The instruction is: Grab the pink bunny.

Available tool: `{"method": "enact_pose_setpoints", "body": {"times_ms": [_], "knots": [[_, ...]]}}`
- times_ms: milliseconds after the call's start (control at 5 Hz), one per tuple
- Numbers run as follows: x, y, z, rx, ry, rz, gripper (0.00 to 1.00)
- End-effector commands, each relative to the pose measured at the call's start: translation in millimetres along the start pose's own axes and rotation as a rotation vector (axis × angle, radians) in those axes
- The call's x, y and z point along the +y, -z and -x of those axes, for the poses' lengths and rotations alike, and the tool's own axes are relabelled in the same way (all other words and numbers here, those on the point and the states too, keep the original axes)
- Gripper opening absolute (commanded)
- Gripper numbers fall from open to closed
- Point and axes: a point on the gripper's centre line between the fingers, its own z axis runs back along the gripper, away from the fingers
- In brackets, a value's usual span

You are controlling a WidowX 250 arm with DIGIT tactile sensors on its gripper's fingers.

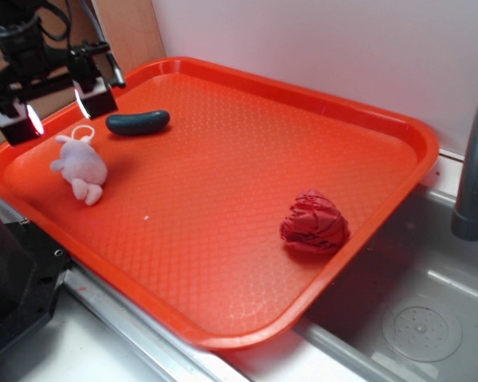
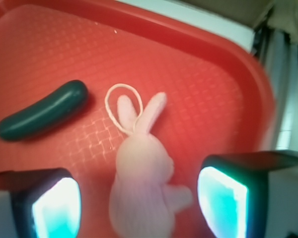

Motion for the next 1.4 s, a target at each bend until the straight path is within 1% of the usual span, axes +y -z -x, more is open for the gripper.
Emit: {"method": "enact_pose_setpoints", "body": {"times_ms": [0, 200, 400, 600, 800, 1000, 1200], "knots": [[4, 33, 8, -0.046, -0.027, -0.037, 0.96], [7, 36, 12, -0.041, -0.042, -0.030, 0.00], [6, 32, 11, -0.050, -0.065, -0.005, 0.00], [-1, 14, 3, -0.042, 0.057, 0.008, 0.00], [-14, -13, -5, 0.017, 0.271, 0.009, 0.00], [-39, -44, -6, 0.066, 0.519, 0.035, 0.00], [-58, -86, 11, 0.077, 0.762, 0.109, 0.00]]}}
